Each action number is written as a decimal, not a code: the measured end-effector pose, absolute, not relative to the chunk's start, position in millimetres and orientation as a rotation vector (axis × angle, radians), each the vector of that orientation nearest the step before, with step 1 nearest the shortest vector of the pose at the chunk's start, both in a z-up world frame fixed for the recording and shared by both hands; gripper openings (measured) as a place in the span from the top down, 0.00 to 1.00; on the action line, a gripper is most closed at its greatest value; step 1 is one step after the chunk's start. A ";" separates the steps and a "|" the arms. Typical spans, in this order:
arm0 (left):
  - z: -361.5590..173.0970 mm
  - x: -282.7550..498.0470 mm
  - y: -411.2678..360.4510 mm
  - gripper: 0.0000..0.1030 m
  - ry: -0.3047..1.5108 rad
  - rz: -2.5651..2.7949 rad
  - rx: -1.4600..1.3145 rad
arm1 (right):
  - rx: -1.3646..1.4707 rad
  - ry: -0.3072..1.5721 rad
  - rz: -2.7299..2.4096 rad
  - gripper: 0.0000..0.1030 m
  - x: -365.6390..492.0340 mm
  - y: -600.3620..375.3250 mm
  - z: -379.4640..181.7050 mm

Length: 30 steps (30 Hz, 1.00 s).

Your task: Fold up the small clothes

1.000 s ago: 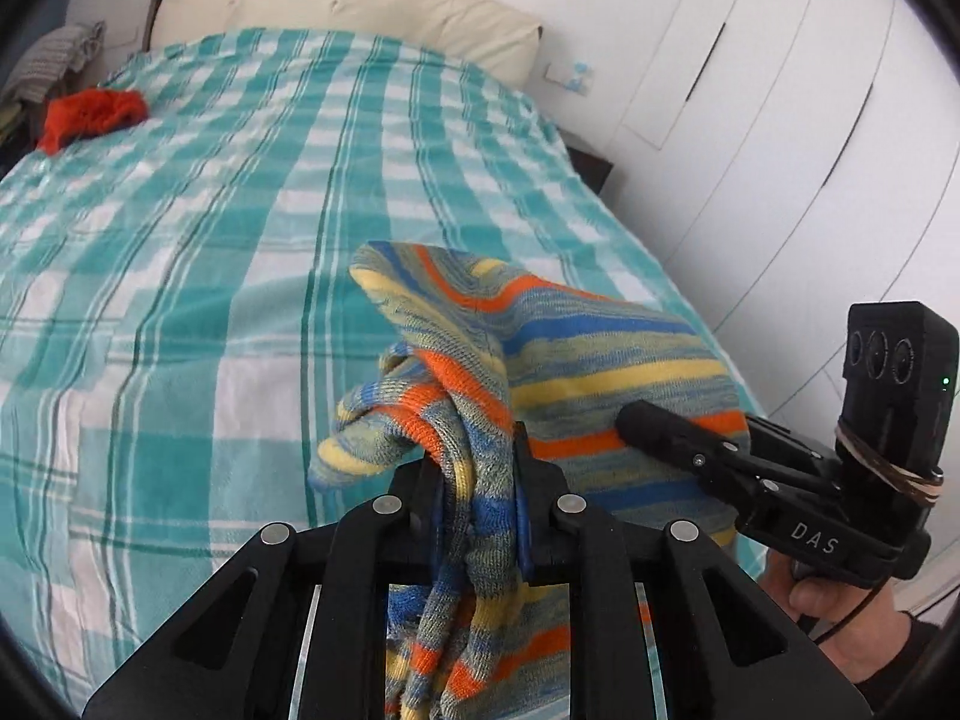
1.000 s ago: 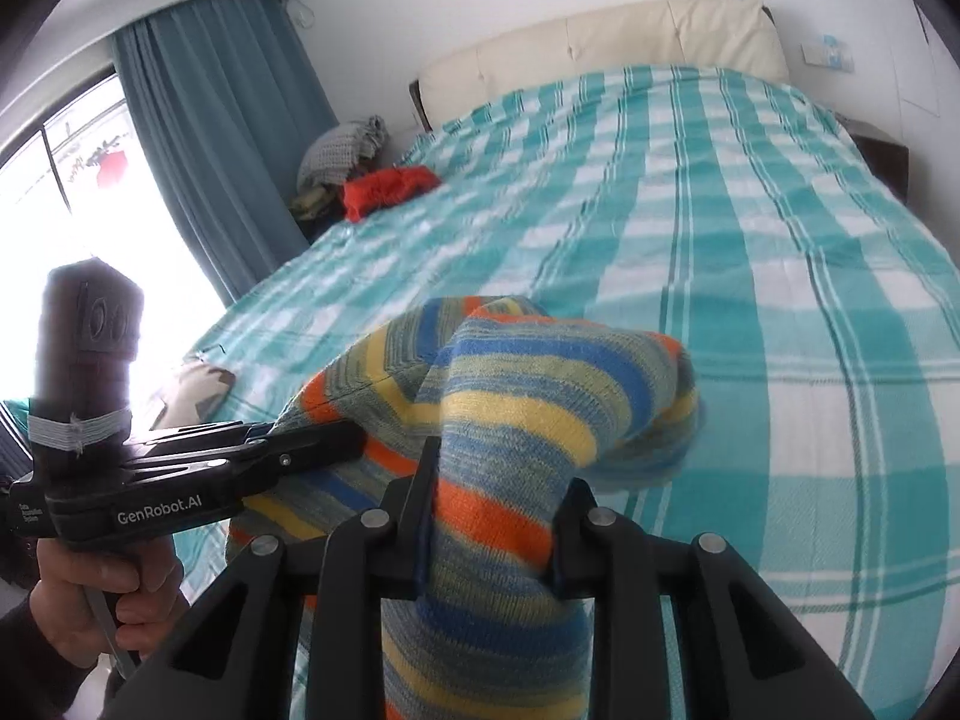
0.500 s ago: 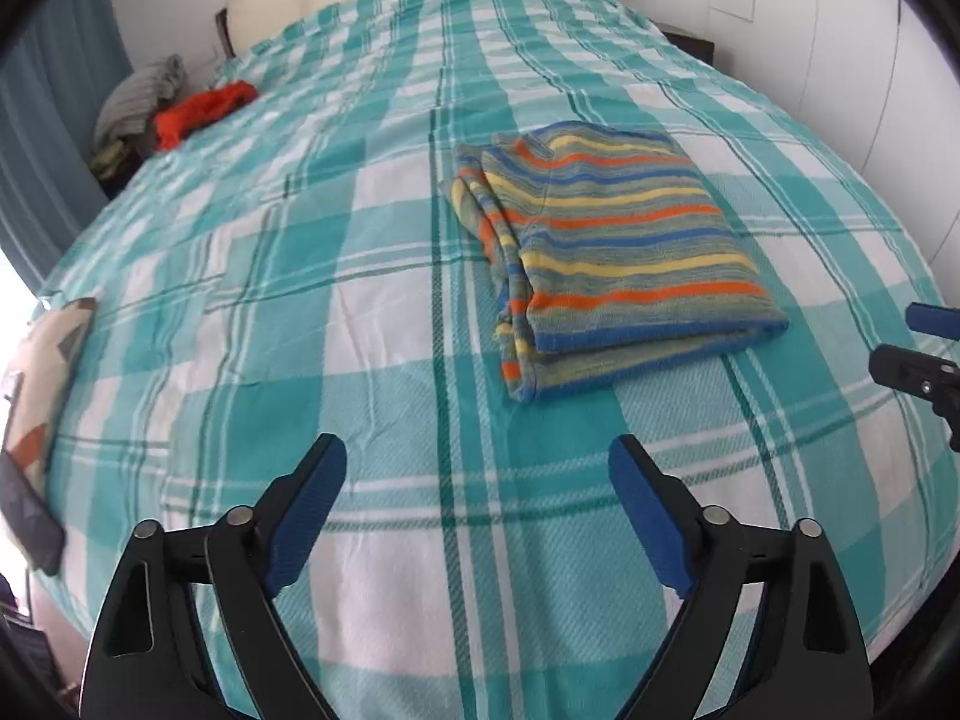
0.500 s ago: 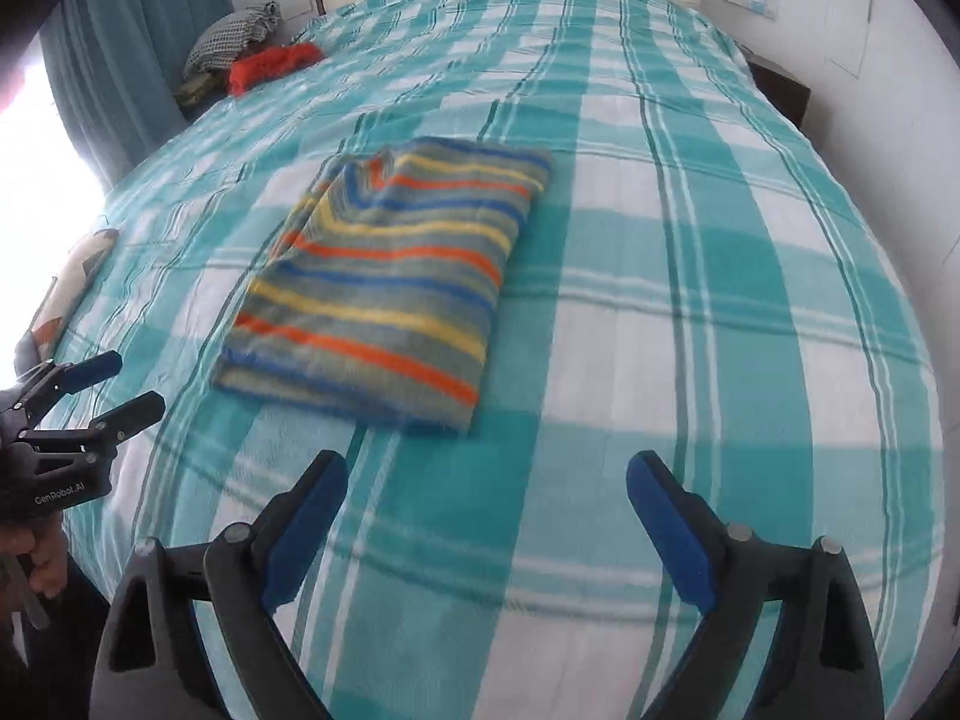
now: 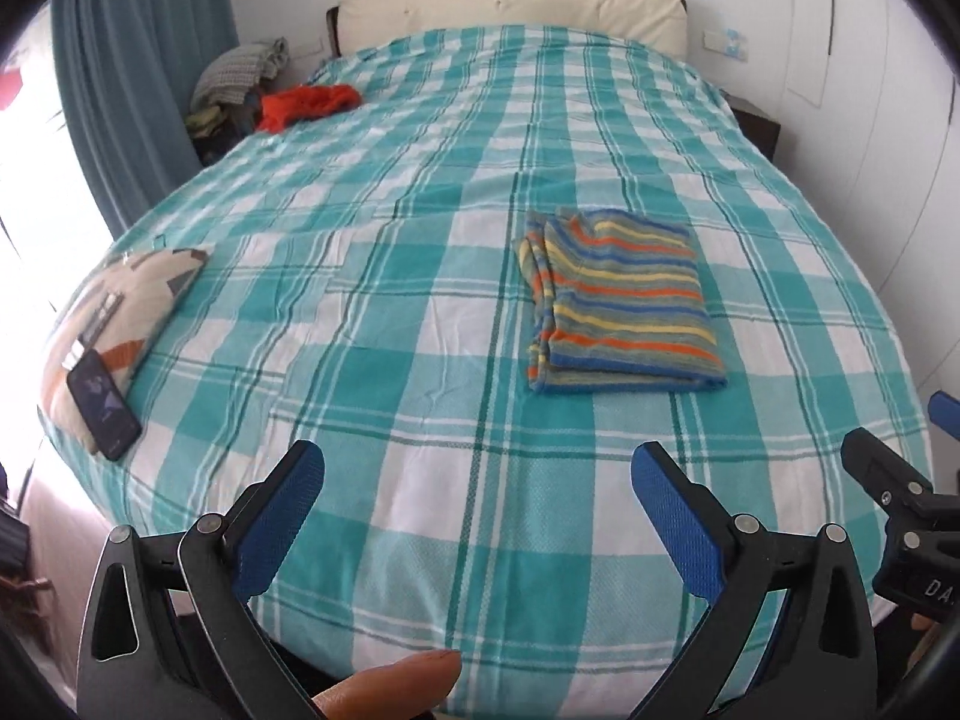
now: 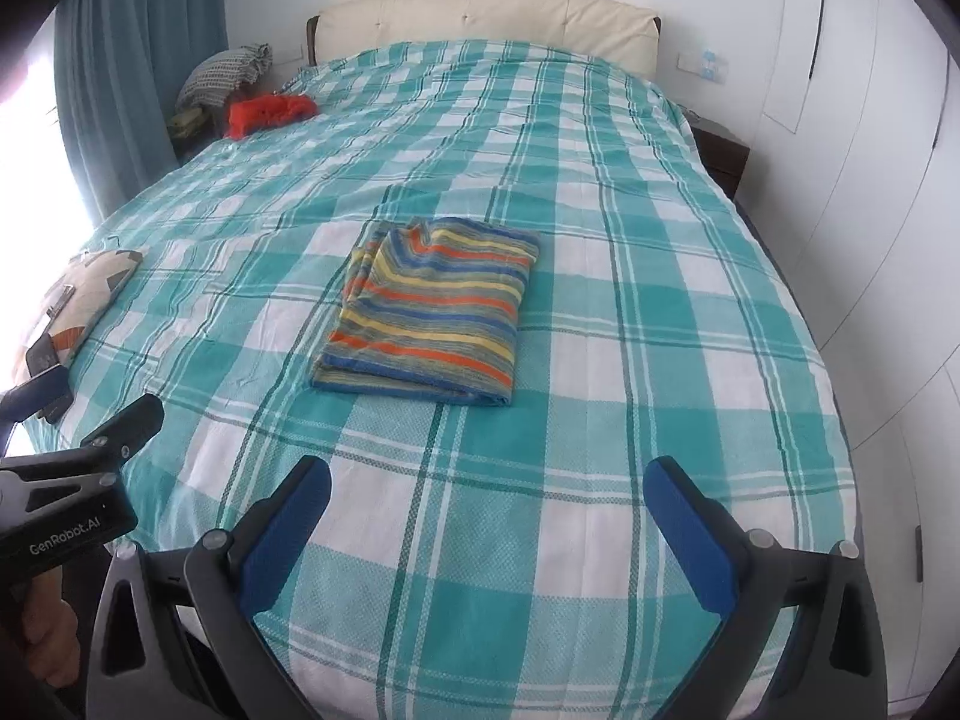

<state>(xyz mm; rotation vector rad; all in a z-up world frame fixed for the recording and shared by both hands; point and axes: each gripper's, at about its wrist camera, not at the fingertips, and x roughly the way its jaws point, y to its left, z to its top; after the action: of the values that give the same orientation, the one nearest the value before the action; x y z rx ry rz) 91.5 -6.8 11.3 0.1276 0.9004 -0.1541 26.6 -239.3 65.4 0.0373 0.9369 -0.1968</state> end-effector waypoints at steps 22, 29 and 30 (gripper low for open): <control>30.7 86.4 -14.2 0.00 0.858 -0.213 0.157 | 0.023 0.939 -0.276 0.00 22.3 -236.5 80.2; 33.3 81.5 -22.1 0.00 0.819 -0.205 0.187 | 0.035 0.947 -0.285 0.00 23.0 -244.2 76.9; 33.8 80.6 -24.5 0.00 0.809 -0.202 0.202 | 0.036 0.948 -0.284 0.00 23.1 -244.4 76.3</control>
<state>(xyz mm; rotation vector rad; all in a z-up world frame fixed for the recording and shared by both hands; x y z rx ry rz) 80.6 -24.5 33.8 0.2015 0.8089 -0.2019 23.1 -244.4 76.3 0.0356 0.9484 -0.2842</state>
